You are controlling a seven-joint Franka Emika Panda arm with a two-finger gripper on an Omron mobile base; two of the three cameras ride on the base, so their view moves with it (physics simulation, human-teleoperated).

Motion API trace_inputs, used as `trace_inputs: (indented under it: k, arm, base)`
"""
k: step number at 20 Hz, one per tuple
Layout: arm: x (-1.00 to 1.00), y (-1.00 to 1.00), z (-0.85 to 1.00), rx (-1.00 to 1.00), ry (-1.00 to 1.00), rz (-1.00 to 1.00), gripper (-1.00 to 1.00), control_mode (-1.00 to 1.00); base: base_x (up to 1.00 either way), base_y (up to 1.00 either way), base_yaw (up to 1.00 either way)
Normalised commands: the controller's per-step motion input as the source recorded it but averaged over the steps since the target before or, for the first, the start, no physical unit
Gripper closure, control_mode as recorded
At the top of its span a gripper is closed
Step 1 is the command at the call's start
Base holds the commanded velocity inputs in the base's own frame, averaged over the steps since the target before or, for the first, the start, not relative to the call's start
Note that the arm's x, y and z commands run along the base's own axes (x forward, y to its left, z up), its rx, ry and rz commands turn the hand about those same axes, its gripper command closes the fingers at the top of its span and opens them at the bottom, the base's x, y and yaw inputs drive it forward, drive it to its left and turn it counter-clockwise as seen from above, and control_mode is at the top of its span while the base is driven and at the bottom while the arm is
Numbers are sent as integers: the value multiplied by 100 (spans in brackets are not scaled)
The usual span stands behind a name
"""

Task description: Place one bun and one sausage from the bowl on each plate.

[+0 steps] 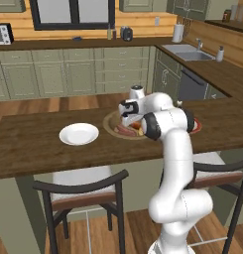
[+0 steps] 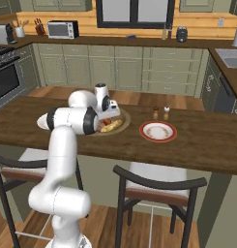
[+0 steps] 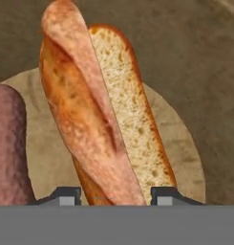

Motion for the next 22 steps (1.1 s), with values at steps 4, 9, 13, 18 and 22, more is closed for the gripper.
trace_inputs:
  k: [4, 9, 13, 18, 22]
  arm:
    - [-70, 4, 21, 0, -7, 0, 100, -100]
    - [-97, 25, 36, 1, -16, 0, 100, -100]
    - [-92, 52, 64, 2, -26, 0, 100, -100]
    - [-73, 86, 76, 9, -16, 0, 100, -100]
    - [-59, 99, 87, 20, 0, 0, 100, -100]
  base:
    - [0, 0, 0]
    - [0, 0, 0]
    - [0, 0, 0]
    - [0, 0, 0]
    - [0, 0, 0]
